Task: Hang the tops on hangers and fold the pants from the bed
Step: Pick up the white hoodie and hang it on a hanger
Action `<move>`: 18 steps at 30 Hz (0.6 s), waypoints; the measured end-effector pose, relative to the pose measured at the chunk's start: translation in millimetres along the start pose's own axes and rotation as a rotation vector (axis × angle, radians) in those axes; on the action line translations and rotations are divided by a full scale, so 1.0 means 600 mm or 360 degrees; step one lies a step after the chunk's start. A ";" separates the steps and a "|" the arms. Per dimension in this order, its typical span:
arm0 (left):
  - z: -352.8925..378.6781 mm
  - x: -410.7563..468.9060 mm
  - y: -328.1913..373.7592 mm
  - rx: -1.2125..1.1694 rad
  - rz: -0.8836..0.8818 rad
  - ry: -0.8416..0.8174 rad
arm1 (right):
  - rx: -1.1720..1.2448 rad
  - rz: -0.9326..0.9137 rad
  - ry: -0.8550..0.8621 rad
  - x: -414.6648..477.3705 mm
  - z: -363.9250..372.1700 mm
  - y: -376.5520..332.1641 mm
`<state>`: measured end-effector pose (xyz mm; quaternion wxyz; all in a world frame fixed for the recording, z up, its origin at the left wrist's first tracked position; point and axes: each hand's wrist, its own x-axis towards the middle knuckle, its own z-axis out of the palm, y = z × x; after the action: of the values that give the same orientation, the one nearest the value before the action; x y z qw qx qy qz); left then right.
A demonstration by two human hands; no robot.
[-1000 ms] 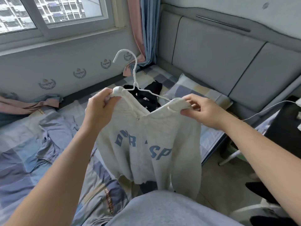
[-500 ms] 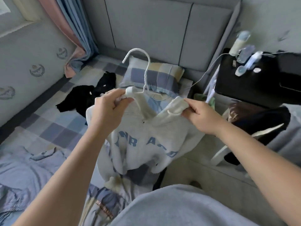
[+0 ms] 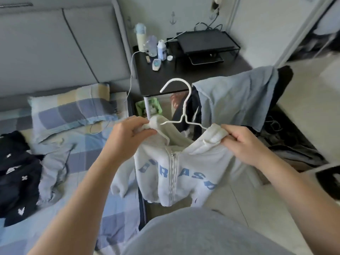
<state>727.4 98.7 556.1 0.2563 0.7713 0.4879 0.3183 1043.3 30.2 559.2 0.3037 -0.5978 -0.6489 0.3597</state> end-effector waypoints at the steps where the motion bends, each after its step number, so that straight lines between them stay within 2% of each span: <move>1: 0.034 0.023 0.022 -0.0017 0.0036 -0.0054 | -0.0005 0.0045 0.0039 -0.017 -0.030 0.021; 6: 0.196 0.126 0.135 -0.0030 0.0155 -0.0278 | 0.0104 0.0320 0.0259 -0.116 -0.178 0.116; 13: 0.425 0.224 0.272 0.0185 0.0210 -0.0543 | 0.0323 0.0564 0.0773 -0.231 -0.329 0.210; 16: 0.505 0.233 0.322 0.0055 0.0191 -0.0651 | 0.0432 0.0683 0.0961 -0.264 -0.373 0.237; 18: 0.549 0.236 0.348 -0.0017 0.0223 -0.0813 | 0.0561 0.0727 0.1064 -0.275 -0.395 0.247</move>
<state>1140.0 118.2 518.4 0.3525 0.8573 0.3510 0.1327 1338.1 -105.5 574.1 0.5071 -0.7484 -0.2949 0.3096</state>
